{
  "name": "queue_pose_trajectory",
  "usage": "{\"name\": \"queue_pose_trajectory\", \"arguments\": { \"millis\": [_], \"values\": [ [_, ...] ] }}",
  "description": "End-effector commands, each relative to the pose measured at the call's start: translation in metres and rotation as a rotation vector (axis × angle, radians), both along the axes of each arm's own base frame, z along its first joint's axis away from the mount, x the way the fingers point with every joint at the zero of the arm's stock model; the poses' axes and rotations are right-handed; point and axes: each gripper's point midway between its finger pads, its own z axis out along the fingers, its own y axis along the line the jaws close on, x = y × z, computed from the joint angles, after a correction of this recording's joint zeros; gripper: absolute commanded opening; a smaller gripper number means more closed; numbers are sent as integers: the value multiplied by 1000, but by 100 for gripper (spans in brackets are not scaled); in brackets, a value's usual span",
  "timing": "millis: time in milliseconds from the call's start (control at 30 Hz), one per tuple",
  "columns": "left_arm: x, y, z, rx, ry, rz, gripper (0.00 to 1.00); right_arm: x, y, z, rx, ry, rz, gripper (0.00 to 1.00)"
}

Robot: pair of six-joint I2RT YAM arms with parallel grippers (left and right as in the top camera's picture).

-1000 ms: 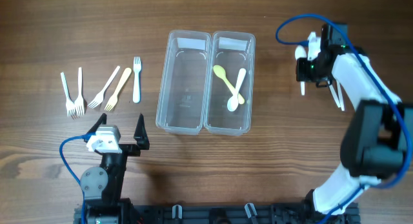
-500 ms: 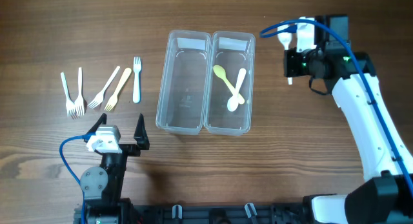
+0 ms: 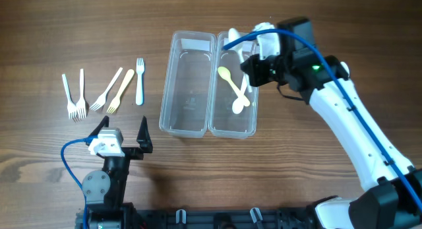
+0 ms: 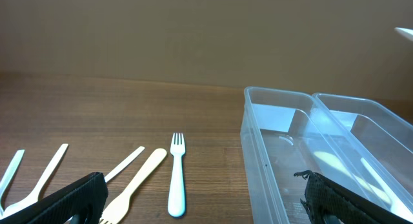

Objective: Pack container
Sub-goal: 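Lower the white spoon into the right container and open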

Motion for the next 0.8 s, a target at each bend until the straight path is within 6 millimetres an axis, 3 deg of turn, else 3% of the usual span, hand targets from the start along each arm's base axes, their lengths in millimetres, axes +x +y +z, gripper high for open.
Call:
{"name": "queue_pose_trajectory", "arguments": {
  "millis": [0,333,400,433,467,500,533,767],
  "values": [
    [0,1,-3,15,1,5,100,0,12,-10,37,58,-26,4],
    [0,1,-3,15,1,5,100,0,11,-14,38,82,-46,8],
    [0,1,-3,15,1,5,100,0,11,-17,35,90,-46,23],
    [0,1,-3,15,1,5,100,0,11,-19,33,94,-46,25],
    [0,1,-3,15,1,5,100,0,12,-22,30,102,-45,39],
    [0,1,-3,15,1,5,100,0,12,-24,29,105,-45,75],
    [0,1,-3,15,1,5,100,1,12,-25,28,106,-45,99],
    [0,1,-3,15,1,5,100,15,-4,-20,34,73,-93,100]
  ]
}}
